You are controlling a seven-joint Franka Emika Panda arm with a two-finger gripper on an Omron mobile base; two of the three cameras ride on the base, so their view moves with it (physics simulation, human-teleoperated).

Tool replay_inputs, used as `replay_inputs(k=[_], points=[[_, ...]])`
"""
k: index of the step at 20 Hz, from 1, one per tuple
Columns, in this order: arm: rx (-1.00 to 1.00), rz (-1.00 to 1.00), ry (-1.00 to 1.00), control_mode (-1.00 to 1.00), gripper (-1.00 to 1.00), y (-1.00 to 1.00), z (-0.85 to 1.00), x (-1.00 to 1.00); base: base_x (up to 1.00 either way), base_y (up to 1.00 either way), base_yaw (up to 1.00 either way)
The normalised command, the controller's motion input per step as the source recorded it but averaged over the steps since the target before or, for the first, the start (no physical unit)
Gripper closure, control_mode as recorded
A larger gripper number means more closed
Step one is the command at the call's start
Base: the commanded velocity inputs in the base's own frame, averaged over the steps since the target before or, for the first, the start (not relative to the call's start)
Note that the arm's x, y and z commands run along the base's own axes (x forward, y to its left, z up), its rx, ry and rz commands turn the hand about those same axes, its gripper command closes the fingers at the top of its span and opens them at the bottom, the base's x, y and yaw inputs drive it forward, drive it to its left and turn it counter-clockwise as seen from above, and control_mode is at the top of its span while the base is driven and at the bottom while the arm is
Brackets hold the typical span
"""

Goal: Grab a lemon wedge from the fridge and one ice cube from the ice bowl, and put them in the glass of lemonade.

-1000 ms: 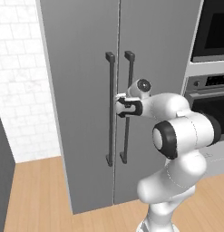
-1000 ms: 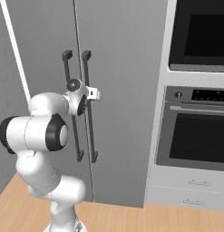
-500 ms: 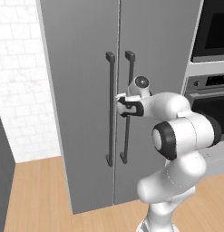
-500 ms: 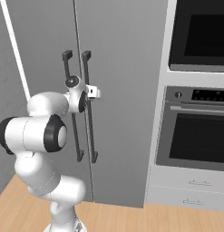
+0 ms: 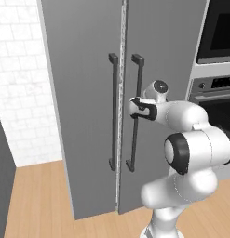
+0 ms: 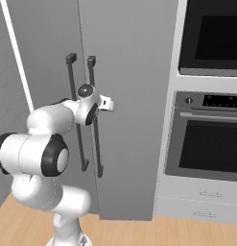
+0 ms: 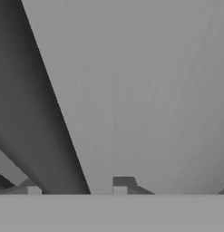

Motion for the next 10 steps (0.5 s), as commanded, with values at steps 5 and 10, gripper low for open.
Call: replay_inputs(k=[5,10], points=[[0.14,-0.07,0.0,-1.0,1.0,-1.0,0.12,-0.5,0.0,0.0,0.0],[0.14,-0.09,-0.02,-1.0,1.0,-1.0,0.11,-0.42,0.0,0.0,0.0]])
